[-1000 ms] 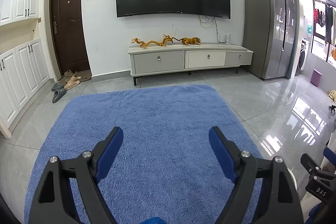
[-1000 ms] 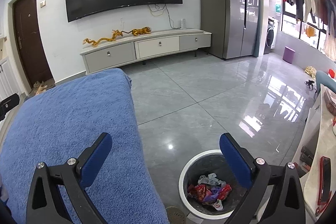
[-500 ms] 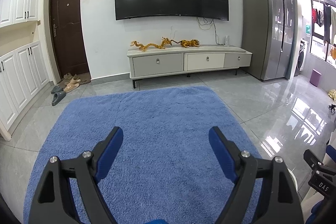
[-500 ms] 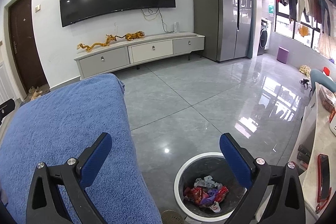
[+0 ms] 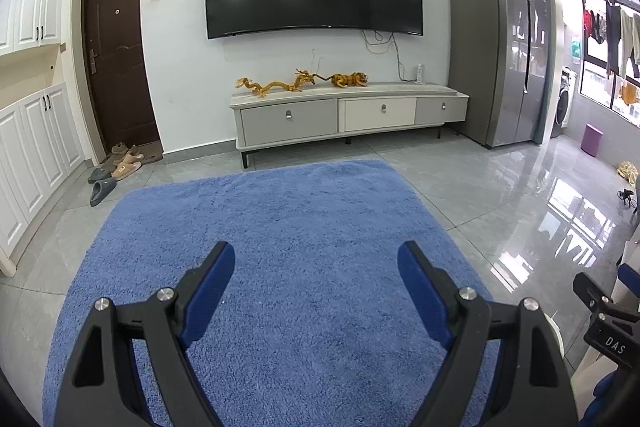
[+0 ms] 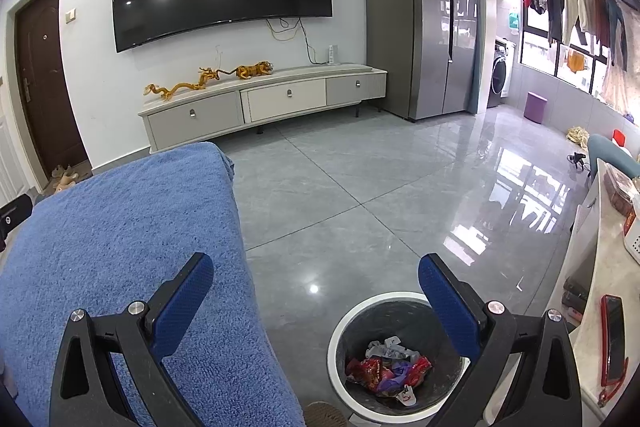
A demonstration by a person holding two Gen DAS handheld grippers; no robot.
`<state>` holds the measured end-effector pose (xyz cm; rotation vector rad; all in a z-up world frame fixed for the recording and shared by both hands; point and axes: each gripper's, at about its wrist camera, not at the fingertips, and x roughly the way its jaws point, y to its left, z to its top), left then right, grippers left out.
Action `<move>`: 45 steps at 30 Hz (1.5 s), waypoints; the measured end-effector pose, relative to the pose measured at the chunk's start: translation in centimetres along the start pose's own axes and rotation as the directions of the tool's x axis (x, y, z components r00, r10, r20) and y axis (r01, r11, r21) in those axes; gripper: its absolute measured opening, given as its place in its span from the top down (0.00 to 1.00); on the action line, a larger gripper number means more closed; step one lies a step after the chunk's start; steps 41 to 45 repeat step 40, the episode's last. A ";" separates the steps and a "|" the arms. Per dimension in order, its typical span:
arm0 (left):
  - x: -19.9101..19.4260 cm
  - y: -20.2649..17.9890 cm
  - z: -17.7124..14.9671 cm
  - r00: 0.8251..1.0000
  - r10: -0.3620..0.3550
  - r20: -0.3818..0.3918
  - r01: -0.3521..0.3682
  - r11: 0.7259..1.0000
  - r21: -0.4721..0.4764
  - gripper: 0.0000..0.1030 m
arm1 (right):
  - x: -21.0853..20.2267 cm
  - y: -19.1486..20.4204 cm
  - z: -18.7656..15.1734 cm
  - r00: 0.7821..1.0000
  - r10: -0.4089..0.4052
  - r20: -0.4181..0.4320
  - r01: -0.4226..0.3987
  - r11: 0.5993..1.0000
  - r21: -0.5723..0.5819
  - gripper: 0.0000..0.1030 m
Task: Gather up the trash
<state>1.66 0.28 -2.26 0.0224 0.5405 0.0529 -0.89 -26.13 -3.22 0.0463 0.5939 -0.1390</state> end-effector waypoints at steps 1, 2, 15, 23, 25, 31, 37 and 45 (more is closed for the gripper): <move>0.0 -0.1 0.0 1.000 -0.003 0.001 0.003 1.000 0.004 0.19 | -0.1 -0.1 0.0 1.000 -0.001 0.001 0.001 1.000 0.001 0.00; 0.0 -0.3 0.0 1.000 -0.006 0.000 0.006 1.000 0.008 0.19 | -0.1 -0.2 0.0 1.000 -0.002 0.002 0.002 1.000 0.003 0.00; -0.1 -1.2 -0.2 1.000 -0.018 0.002 0.018 0.999 0.026 0.19 | -0.3 -0.6 0.1 1.000 -0.020 0.008 0.020 1.000 0.007 0.00; -0.1 -1.2 -0.2 1.000 -0.017 0.004 0.017 1.000 0.026 0.19 | -0.4 -0.4 0.1 0.999 -0.030 0.010 0.030 1.000 -0.001 0.00; -0.1 -1.2 -0.2 1.000 -0.017 0.004 0.017 1.000 0.026 0.19 | -0.4 -0.4 0.1 0.999 -0.033 0.011 0.033 0.999 -0.002 0.00; -0.2 -1.3 -0.2 1.000 -0.024 0.006 0.024 0.999 0.025 0.19 | -0.6 -0.3 0.0 0.999 -0.041 0.015 0.041 0.999 -0.004 0.00; -0.2 -1.1 -0.1 1.000 -0.027 0.006 0.027 0.999 0.019 0.19 | -0.9 -0.4 0.0 0.998 -0.052 0.019 0.052 0.999 0.001 0.00; -0.2 -0.9 -0.1 1.000 -0.029 0.005 0.029 0.999 0.016 0.19 | -0.8 -0.4 0.1 0.999 -0.051 0.018 0.051 0.999 0.000 0.00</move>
